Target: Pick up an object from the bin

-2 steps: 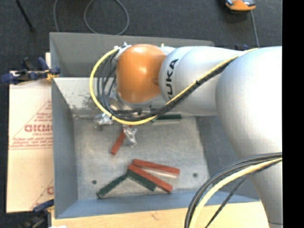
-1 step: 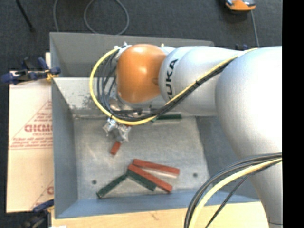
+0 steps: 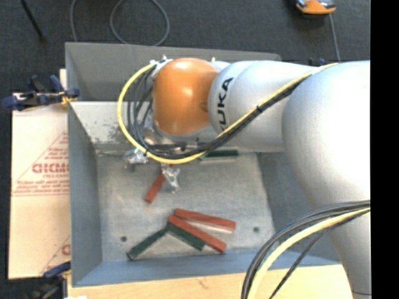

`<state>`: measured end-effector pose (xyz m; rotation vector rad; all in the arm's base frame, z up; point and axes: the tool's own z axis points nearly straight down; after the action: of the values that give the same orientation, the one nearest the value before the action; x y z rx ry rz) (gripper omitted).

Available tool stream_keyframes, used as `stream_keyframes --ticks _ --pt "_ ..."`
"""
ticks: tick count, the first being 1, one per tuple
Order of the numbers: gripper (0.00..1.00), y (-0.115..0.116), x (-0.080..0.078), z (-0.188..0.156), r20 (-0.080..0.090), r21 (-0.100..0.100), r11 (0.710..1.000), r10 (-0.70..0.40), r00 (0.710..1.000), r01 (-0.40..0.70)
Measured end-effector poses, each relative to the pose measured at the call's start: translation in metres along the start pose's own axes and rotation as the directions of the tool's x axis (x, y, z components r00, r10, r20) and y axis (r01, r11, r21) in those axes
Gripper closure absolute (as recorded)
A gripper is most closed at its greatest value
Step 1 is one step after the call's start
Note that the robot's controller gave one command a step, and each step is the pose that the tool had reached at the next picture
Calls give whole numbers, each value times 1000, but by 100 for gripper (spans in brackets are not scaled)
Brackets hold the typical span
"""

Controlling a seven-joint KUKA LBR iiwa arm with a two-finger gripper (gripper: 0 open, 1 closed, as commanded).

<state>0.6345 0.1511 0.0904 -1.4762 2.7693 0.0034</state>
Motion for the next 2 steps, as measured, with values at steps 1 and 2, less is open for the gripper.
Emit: stream_keyframes --ticks 1,2 --pt "100 0 0 0 0 0 1000 1 1000 -1" --pt "100 63 -53 6 3 0 1000 -25 1000 25"
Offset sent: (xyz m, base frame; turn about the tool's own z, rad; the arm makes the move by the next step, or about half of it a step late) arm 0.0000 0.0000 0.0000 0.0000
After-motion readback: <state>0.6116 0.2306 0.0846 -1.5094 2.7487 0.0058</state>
